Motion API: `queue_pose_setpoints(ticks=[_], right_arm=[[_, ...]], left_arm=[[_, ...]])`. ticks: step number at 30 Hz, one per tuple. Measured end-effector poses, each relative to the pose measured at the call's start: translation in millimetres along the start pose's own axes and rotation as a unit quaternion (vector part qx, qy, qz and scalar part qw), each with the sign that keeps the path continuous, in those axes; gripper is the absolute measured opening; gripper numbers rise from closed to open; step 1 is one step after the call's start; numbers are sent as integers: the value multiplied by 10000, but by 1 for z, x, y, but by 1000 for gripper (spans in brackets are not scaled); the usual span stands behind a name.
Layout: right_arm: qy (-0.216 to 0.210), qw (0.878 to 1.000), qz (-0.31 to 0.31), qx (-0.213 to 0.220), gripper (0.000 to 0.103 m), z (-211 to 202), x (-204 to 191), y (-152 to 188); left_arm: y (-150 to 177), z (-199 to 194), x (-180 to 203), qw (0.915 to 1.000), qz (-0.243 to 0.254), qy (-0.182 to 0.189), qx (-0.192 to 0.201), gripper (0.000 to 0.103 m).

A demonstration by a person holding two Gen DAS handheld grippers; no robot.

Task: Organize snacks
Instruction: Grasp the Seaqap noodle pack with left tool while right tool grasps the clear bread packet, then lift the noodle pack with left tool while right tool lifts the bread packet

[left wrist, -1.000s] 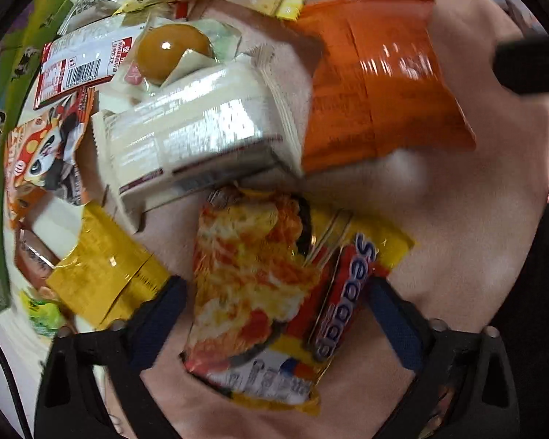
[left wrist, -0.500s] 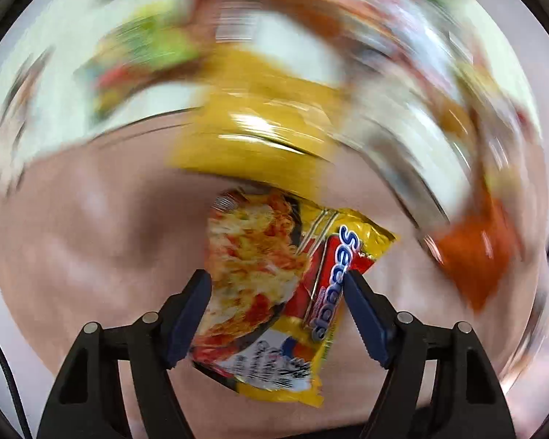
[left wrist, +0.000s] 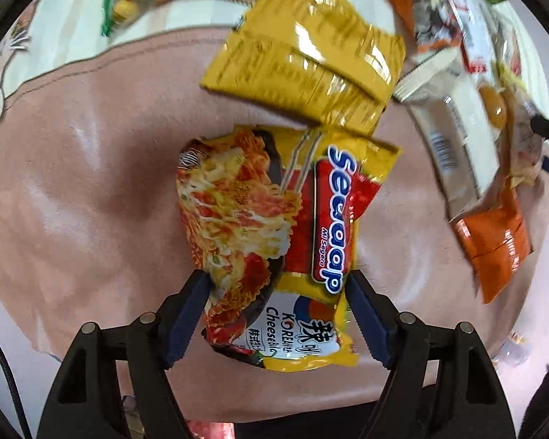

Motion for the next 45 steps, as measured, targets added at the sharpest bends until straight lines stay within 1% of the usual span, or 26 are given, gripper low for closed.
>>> queue_pose_setpoints(ticks=[2, 4, 5, 7, 11, 12, 15, 18, 19, 20, 22, 24, 25, 26, 27, 28, 30, 34, 37, 39, 40, 41, 42, 43, 44, 45], right_arm=[[-16, 10000, 28, -55, 72, 10, 0, -3], [96, 9999, -68, -45, 59, 11, -1, -4], [115, 9998, -159, -60, 56, 11, -4, -3], [95, 9996, -228, -107, 53, 6, -5, 1], [124, 9990, -352, -247, 51, -10, -8, 16], [115, 9989, -358, -278, 50, -14, -8, 21], [102, 9985, -351, -396, 47, -27, -9, 34], [186, 9976, -366, -551, 47, -28, -9, 47], [204, 9978, -285, -557, 48, -27, -7, 46], [202, 9983, -212, -509, 49, -20, -4, 57], [214, 9985, -105, -484, 59, -17, 1, 58], [238, 9987, 149, -436, 61, -12, 9, 55], [214, 9984, 287, -433, 61, -9, 11, 51], [172, 9979, 449, -428, 61, -8, 13, 53], [187, 9973, 587, -399, 59, -5, 15, 54], [247, 9967, 672, -370, 52, -5, 18, 53], [436, 9964, 683, -263, 48, -7, 16, 49], [683, 9965, 463, -96, 45, -13, -6, 48], [558, 9976, 407, 13, 45, -21, -25, 52], [319, 9990, 311, 84, 45, -27, -44, 53], [221, 9993, 266, 105, 45, -26, -55, 54], [48, 9997, 201, 132, 45, -30, -65, 53], [-86, 9998, 126, 148, 45, -33, -74, 51], [-157, 9997, 46, 156, 45, -33, -82, 51], [-225, 9996, -54, 132, 45, -34, -91, 49], [-315, 9993, -177, 69, 45, -34, -100, 48]], left_arm=[[4, 12, 10, 10000, -78, 7, -6, 78], [2, 16, 15, 9997, -210, 45, 70, 78], [0, 14, 15, 9995, -287, 63, 129, 77], [-6, 6, -7, 9987, -414, 72, 290, 75], [-4, -11, -11, 9974, -532, -29, 487, 70], [5, -12, -10, 9968, -576, -62, 556, 69], [-5, -26, -8, 9946, -660, -70, 799, 67], [-16, -20, -1, 9969, -439, -13, 659, 71], [-20, -18, -1, 9972, -327, -46, 665, 75], [-24, -11, 8, 9976, -201, -63, 665, 78], [-27, -7, 18, 9975, -42, -75, 708, 79], [-27, -5, 23, 9971, -7, -19, 756, 79], [-28, 3, 24, 9968, -27, 47, 797, 79], [-26, 4, 18, 9964, -56, 86, 838, 78], [-26, 2, 19, 9959, -74, 159, 893, 78], [-28, 6, 4, 9954, -65, 199, 931, 77], [-19, -6, -7, 9945, -50, 257, 1016, 73], [-7, -29, -16, 9929, -25, 342, 1139, 64], [1, -45, -19, 9919, -31, 416, 1197, 54], [3, -56, -16, 9911, -4, 476, 1242, 50], [2, -62, -14, 9906, -28, 459, 1288, 42], [2, -65, -14, 9902, -23, 462, 1321, 39], [3, -68, -14, 9902, 58, 456, 1318, 39], [3, -64, -15, 9916, 241, 392, 1207, 40], [0, -54, -15, 9937, 254, 244, 1064, 42], [-3, -44, -15, 9953, 205, 163, 934, 48]])
Point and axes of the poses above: each gripper's, at about its wrist camera, not at the fingertips, and z roughly the way its jaws point, x to its right, y to its underside, the point moved 6 cm from there along z, roughly the way its jaws point, and after that the axes turned 13 degrees about -y, right-handed, at the moved point
